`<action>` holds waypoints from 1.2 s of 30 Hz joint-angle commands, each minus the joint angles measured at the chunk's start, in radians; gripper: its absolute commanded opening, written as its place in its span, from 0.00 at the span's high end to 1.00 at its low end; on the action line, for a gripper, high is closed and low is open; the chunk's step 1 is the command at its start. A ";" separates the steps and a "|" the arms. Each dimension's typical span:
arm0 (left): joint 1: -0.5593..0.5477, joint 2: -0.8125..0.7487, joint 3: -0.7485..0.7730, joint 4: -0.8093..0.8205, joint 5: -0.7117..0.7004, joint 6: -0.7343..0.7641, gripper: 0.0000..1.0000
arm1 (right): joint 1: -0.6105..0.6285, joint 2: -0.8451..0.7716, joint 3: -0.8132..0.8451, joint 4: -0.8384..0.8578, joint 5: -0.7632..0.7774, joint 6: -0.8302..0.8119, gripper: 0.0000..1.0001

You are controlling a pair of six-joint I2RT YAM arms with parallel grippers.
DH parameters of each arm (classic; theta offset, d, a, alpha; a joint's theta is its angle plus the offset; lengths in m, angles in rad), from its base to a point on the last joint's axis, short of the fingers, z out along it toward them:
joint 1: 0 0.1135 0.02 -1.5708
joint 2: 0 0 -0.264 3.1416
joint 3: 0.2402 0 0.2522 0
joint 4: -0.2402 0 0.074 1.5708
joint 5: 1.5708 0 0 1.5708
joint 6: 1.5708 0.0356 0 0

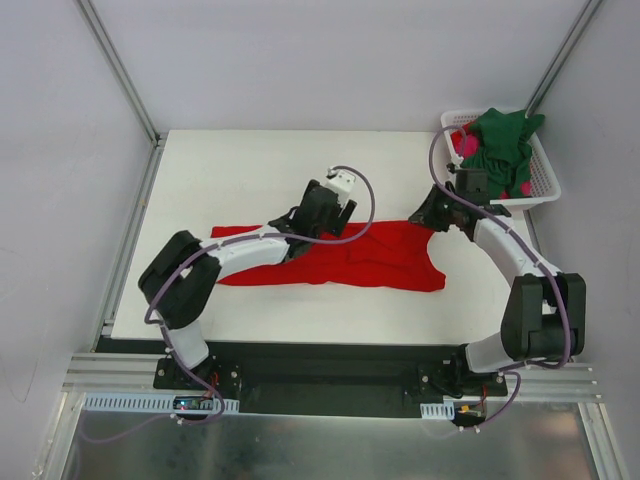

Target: Fold and stack the t-shirts

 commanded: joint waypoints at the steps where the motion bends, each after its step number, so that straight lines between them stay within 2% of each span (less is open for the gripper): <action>1: 0.043 -0.182 -0.097 -0.013 -0.008 -0.086 0.34 | 0.021 -0.035 -0.059 -0.014 -0.036 -0.022 0.99; 2: 0.050 -0.199 -0.114 -0.021 0.000 -0.103 0.37 | 0.026 -0.029 -0.068 -0.011 -0.035 -0.022 0.99; 6: 0.059 -0.285 -0.206 -0.030 0.000 -0.152 0.81 | 0.062 -0.004 -0.111 0.026 -0.016 -0.021 0.99; 7: 0.059 -0.296 -0.216 -0.033 0.000 -0.158 0.94 | 0.070 0.002 -0.114 0.029 -0.003 -0.021 0.99; 8: 0.057 -0.303 -0.225 -0.035 0.000 -0.163 0.97 | 0.075 0.016 -0.119 0.032 0.001 -0.021 0.99; 13: 0.059 -0.342 -0.253 -0.044 -0.017 -0.174 1.00 | 0.093 0.059 -0.113 0.061 0.025 -0.016 0.99; 36: 0.064 -0.348 -0.259 -0.038 -0.048 -0.167 1.00 | 0.127 0.151 -0.059 0.035 0.123 -0.013 0.99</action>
